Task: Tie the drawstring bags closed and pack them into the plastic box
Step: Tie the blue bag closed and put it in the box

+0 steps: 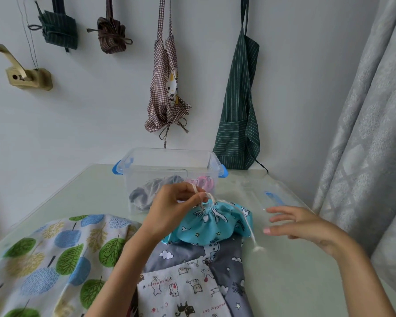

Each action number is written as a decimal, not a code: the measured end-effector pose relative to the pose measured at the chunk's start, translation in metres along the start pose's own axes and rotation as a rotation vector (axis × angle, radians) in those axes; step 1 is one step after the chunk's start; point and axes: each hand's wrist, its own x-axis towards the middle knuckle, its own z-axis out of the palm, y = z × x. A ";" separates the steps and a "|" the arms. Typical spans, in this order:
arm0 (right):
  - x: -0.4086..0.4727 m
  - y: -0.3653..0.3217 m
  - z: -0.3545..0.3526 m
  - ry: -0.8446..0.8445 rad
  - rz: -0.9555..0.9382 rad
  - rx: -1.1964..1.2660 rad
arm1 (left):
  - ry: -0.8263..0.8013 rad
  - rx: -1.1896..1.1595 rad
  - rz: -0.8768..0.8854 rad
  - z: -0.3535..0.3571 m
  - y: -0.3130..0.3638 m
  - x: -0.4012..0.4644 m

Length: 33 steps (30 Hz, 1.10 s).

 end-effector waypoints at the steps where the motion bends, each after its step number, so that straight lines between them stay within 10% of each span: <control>1: -0.003 -0.006 0.001 -0.025 -0.050 0.007 | -0.012 0.000 0.002 0.001 0.000 -0.001; 6: -0.012 -0.048 0.029 0.226 -0.474 0.044 | -0.083 0.031 0.024 0.007 0.005 -0.003; 11: -0.015 -0.055 0.060 -0.170 -0.495 -0.184 | -0.111 0.054 0.057 0.012 0.009 -0.005; 22: -0.011 -0.047 0.038 0.491 -0.555 -0.070 | 0.194 0.056 -0.056 0.014 0.014 -0.005; 33: -0.016 -0.060 0.047 0.187 -0.478 0.128 | 0.401 -0.106 -0.114 -0.004 0.010 -0.001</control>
